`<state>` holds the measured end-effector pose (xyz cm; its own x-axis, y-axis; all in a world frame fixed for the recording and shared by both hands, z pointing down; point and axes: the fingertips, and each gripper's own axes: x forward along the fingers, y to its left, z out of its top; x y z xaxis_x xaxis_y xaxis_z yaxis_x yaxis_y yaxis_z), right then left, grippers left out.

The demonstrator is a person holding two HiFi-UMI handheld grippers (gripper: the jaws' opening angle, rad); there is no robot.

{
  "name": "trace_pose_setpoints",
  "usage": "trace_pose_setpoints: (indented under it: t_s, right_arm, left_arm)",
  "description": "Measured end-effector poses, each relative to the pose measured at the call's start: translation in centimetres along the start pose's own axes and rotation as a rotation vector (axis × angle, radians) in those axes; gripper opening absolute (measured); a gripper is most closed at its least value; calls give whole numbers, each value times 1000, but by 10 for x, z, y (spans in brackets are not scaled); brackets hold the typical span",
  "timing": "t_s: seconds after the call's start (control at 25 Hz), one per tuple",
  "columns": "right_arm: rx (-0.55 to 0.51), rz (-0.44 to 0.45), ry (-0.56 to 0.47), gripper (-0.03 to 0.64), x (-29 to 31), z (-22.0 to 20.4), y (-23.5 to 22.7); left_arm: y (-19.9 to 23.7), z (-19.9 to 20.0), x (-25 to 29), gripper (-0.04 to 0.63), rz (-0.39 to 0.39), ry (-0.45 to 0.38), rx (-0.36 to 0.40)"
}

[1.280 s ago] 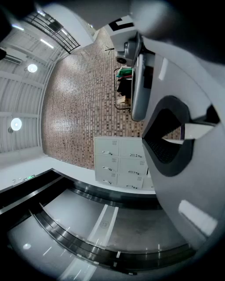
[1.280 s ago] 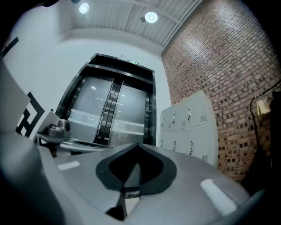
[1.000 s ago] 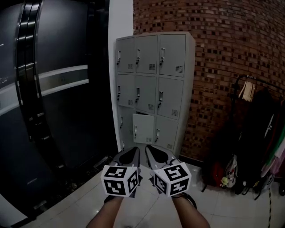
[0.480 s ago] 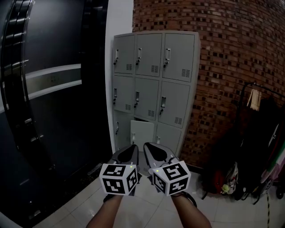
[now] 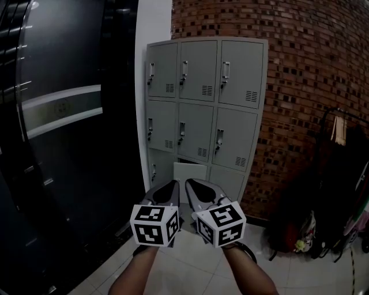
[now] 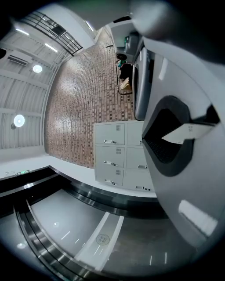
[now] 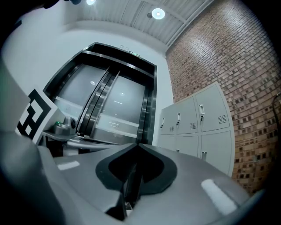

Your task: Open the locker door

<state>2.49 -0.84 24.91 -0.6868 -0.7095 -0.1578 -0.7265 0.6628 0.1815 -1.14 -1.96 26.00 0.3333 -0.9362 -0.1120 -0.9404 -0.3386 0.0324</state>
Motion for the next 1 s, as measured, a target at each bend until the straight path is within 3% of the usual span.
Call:
trace_pose_setpoints:
  t_s: [0.56, 1.0]
  right_arm:
    - [-13, -22, -3, 2, 79, -26, -50]
    - [-19, 9, -40, 2, 176, -33, -132]
  left_arm:
    - [43, -11, 84, 6, -39, 2, 21]
    - [97, -6, 201, 6, 1, -1, 44]
